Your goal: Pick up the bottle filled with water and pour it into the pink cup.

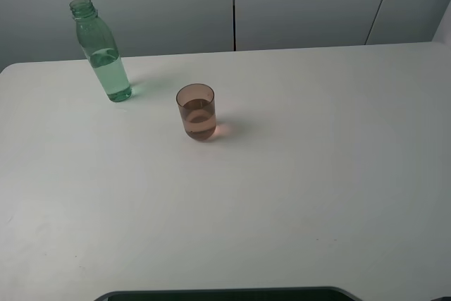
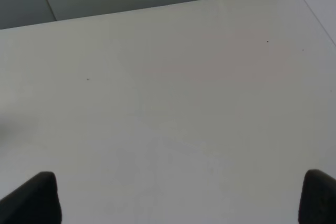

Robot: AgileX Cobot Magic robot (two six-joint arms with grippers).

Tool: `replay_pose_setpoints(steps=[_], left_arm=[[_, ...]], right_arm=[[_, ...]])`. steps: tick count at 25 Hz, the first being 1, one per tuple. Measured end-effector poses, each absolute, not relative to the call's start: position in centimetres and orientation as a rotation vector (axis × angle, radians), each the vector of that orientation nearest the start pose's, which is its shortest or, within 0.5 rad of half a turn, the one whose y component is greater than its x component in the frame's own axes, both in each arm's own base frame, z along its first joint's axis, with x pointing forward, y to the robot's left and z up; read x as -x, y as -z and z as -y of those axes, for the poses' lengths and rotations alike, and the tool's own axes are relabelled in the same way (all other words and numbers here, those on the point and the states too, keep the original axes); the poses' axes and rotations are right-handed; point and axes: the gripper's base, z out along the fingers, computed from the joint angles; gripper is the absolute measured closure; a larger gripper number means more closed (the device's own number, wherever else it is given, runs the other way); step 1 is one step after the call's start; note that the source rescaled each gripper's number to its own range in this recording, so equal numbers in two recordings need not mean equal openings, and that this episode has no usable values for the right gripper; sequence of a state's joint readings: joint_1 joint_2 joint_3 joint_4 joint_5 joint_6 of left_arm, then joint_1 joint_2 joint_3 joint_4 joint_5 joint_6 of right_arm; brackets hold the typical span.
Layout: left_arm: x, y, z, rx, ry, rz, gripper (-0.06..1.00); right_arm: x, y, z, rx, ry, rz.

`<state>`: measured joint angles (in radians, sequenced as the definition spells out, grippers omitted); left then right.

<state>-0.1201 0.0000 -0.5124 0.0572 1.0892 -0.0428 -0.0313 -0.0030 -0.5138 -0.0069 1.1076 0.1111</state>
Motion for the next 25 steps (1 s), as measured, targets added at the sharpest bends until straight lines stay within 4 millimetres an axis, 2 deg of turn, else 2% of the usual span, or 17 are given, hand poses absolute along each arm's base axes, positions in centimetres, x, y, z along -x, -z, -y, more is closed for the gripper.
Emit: replay_pose_setpoints(steps=[25], left_arm=[[0.7,-27.85,-0.55,-0.076,0.032,-2.058,-0.06]], right_arm=[[0.9,-27.73,0.03,-0.148,-0.041,-2.069]])
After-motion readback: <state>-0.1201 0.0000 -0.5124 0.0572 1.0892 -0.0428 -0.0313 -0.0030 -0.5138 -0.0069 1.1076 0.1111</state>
